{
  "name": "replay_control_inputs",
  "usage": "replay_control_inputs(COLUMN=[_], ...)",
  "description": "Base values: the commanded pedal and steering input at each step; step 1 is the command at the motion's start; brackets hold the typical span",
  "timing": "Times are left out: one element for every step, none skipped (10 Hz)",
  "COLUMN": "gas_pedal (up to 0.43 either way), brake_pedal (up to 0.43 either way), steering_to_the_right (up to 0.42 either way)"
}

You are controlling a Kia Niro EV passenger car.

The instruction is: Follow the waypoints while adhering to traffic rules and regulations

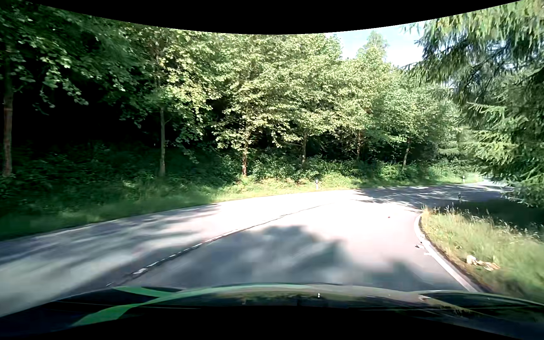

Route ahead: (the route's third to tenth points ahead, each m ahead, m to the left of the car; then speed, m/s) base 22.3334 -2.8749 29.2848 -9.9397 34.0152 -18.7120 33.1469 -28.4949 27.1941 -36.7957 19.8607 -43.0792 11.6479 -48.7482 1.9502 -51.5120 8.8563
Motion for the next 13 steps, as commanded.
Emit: replay_control_inputs(gas_pedal=[0.02, 0.02, 0.02, 0.02, 0.02, 0.02, 0.02, 0.02, 0.02, 0.02, 0.02, 0.02, 0.02], brake_pedal=[0.0, 0.0, 0.0, 0.0, 0.0, 0.0, 0.0, 0.0, 0.0, 0.0, 0.0, 0.0, 0.0], steering_to_the_right=[0.102, 0.106, 0.11, 0.112, 0.113, 0.114, 0.116, 0.122, 0.133, 0.141, 0.151, 0.154, 0.152])
